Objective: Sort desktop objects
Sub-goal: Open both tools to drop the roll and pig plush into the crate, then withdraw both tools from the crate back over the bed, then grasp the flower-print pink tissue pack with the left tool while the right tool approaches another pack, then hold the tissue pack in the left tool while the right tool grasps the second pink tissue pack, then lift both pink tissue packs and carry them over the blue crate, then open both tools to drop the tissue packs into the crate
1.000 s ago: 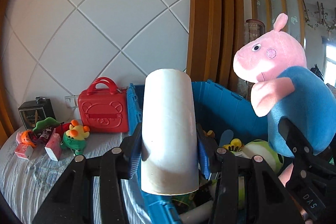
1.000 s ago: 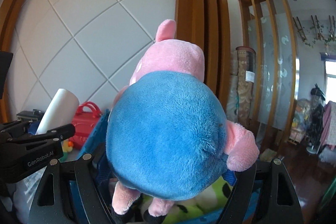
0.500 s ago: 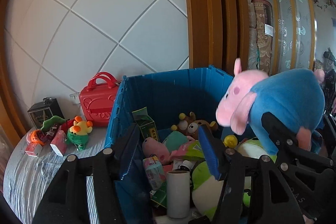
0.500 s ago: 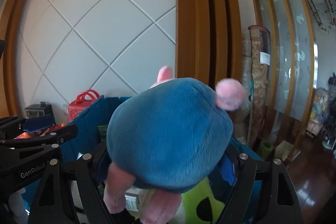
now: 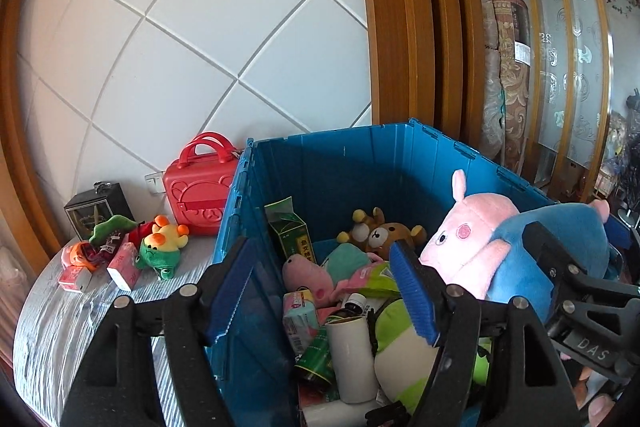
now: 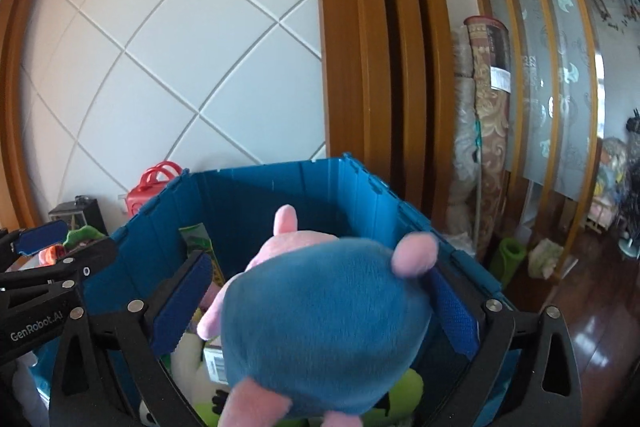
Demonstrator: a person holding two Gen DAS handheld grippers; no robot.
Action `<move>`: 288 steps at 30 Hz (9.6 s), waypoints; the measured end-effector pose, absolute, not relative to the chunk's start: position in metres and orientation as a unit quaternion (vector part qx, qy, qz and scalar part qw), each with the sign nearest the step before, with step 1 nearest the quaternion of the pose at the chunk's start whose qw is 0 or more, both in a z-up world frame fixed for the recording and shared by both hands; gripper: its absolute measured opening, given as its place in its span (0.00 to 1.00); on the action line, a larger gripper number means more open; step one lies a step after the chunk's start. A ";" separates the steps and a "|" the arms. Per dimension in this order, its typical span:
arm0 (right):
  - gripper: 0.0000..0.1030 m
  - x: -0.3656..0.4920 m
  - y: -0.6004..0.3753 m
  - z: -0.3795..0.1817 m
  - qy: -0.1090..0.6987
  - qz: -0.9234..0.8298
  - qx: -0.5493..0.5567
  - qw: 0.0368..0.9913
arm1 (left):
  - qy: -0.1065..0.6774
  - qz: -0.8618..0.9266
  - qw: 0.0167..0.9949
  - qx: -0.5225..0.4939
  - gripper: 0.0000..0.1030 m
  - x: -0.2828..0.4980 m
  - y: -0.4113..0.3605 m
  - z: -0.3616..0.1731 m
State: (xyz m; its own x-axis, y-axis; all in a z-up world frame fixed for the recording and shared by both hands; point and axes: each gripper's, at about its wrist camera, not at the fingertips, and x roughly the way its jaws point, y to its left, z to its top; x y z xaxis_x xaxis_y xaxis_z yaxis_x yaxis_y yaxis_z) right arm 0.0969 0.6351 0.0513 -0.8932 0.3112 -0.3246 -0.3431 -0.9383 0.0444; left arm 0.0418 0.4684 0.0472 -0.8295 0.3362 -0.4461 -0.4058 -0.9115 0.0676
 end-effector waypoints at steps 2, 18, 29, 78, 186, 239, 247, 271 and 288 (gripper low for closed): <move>1.00 0.108 0.638 0.051 0.055 0.971 -0.158 0.170 | 0.081 0.953 0.197 -0.217 0.68 0.045 0.468 0.046; 0.91 0.177 0.658 0.046 0.040 0.946 -0.197 0.253 | 0.089 0.948 0.207 -0.225 0.69 0.060 0.464 0.038; 0.83 0.062 0.643 0.012 0.059 0.943 -0.299 0.135 | 0.089 0.952 0.173 -0.237 0.69 0.048 0.448 0.034; 1.00 0.004 0.260 0.033 -0.025 0.960 -0.271 0.064 | -0.003 0.952 0.099 -0.291 0.74 -0.035 0.048 -0.023; 0.60 -0.456 0.070 -0.251 0.085 0.885 -0.457 0.014 | -0.063 0.851 -0.135 -0.503 0.88 -0.444 -0.274 -0.289; 0.47 -0.040 0.193 -0.011 0.050 0.981 -0.177 0.069 | 0.031 0.954 0.124 -0.270 0.88 -0.068 0.051 -0.049; 0.47 0.008 0.231 0.031 0.048 0.983 -0.121 0.131 | 0.038 0.955 0.178 -0.233 0.88 -0.041 0.111 -0.016; 0.47 0.122 0.531 0.063 0.054 0.969 -0.068 0.230 | 0.058 0.939 0.267 -0.209 0.89 0.060 0.434 0.028; 1.00 0.131 0.588 0.045 0.061 0.970 -0.072 0.225 | 0.050 0.954 0.210 -0.207 0.90 0.056 0.431 0.030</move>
